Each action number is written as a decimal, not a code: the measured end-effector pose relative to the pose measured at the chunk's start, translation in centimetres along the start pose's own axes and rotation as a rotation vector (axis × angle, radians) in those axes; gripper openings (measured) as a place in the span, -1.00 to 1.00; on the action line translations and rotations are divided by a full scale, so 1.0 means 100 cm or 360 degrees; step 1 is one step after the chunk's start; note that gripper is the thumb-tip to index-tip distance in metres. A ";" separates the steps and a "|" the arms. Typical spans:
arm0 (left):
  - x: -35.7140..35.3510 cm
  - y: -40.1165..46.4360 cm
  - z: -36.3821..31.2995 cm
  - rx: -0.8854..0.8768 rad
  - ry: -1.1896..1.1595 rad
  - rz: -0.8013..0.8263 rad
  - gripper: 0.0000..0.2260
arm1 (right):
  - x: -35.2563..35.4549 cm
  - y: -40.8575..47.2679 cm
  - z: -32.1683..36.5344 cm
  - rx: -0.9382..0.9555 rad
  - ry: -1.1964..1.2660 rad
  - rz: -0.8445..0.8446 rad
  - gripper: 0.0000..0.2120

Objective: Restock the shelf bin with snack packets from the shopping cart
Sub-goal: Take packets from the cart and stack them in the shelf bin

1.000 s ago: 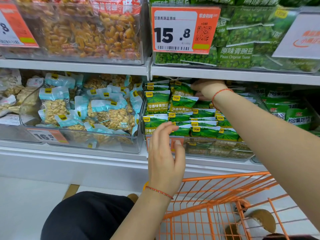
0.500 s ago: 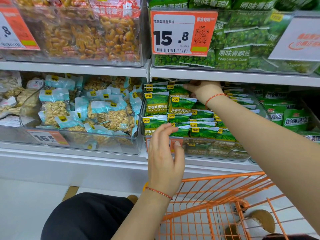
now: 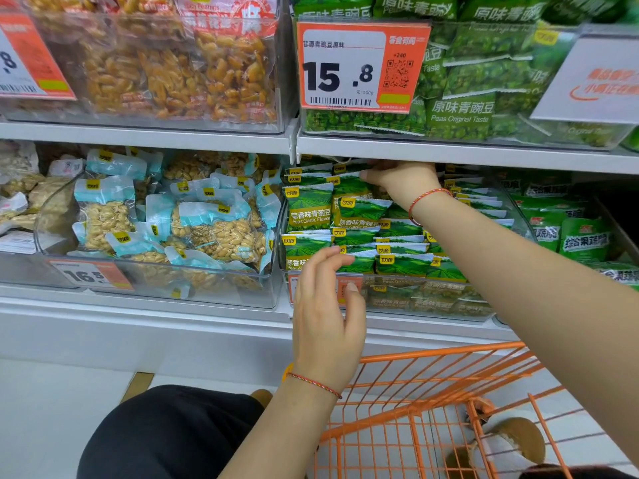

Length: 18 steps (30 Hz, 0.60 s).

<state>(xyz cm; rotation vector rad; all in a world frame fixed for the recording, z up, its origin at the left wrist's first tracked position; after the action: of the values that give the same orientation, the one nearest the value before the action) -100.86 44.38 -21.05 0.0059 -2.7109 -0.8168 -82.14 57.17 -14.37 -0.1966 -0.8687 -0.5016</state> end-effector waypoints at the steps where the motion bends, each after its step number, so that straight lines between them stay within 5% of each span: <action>1: 0.000 0.000 0.000 0.0001 0.0003 0.0003 -0.72 | -0.001 -0.002 0.002 0.0027 0.0088 0.0045 -0.81; 10: 0.001 0.000 -0.002 0.0042 -0.0010 0.0041 -0.72 | 0.000 -0.008 -0.013 -0.0233 0.0480 0.0108 -0.70; 14: 0.000 0.000 -0.003 0.0022 0.0006 0.0051 -0.72 | 0.001 -0.011 -0.012 -0.0247 0.0377 0.0311 -0.87; 18: 0.000 0.000 -0.002 0.0038 0.0012 0.0055 -0.73 | -0.002 -0.008 -0.012 -0.0354 0.0731 0.0246 -0.65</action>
<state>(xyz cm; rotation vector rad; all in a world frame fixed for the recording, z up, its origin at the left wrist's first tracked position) -100.80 44.28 -20.93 -0.0321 -2.7057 -0.7732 -81.79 56.12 -15.35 -0.3341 -0.3455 -0.4732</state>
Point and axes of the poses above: each hand's wrist, its own y-axis towards the middle knuckle, its own x-axis out of the back of the hand, z = x × y, the point moved 5 cm from there along y, towards the middle knuckle, and after that the axes turned 4 degrees about -z, right-handed, at the moved point
